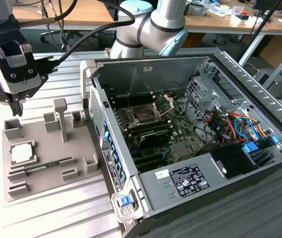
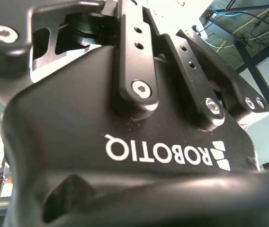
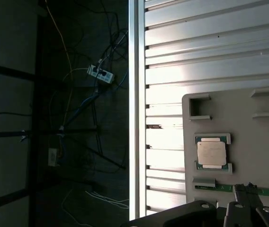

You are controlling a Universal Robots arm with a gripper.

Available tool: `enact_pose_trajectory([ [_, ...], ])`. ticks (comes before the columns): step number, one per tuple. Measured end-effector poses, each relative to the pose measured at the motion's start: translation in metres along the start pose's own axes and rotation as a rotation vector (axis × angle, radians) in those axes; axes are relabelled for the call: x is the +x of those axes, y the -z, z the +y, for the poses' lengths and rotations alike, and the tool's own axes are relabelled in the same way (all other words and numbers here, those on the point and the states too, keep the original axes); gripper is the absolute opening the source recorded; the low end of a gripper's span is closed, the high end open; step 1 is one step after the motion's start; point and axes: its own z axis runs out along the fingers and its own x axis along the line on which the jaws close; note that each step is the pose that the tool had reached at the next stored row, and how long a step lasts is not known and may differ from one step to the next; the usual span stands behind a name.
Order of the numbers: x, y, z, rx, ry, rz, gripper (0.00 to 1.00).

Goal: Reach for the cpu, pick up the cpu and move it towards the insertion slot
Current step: 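Reach for the cpu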

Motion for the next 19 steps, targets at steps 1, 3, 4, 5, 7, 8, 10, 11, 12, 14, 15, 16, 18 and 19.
enact_pose_trajectory([
  [1,0.0000,-0.0001,0.0000,0.0001,0.000,0.0001,0.11],
  [3,0.0000,-0.0004,0.0000,0.0000,0.000,0.0001,0.11],
  [4,0.0000,-0.0005,0.0000,0.0000,0.000,0.0000,0.11],
  [5,0.0000,-0.0008,0.0000,0.0000,0.000,0.0001,0.11],
  [7,0.0000,-0.0012,-0.0001,0.0000,0.000,0.0001,0.11],
  [8,0.0000,-0.0014,0.0000,0.0000,0.000,0.0001,0.11],
  [10,0.0000,-0.0019,-0.0001,0.0000,0.000,0.0001,0.11],
  [11,0.0000,-0.0022,-0.0001,0.0000,0.000,0.0001,0.11],
  [12,0.0000,-0.0023,-0.0001,0.0000,0.000,0.0001,0.11],
  [14,0.0000,-0.0027,-0.0001,0.0000,0.000,0.0000,0.11],
  [15,0.0000,-0.0030,-0.0001,0.0000,0.000,0.0000,0.11],
  [16,0.0000,-0.0034,-0.0001,0.0000,0.000,0.0000,0.11],
  [18,0.0001,-0.0037,-0.0002,0.0001,0.000,0.0001,0.11],
  [19,0.0002,-0.0040,-0.0003,0.0000,0.000,0.0000,0.11],
])
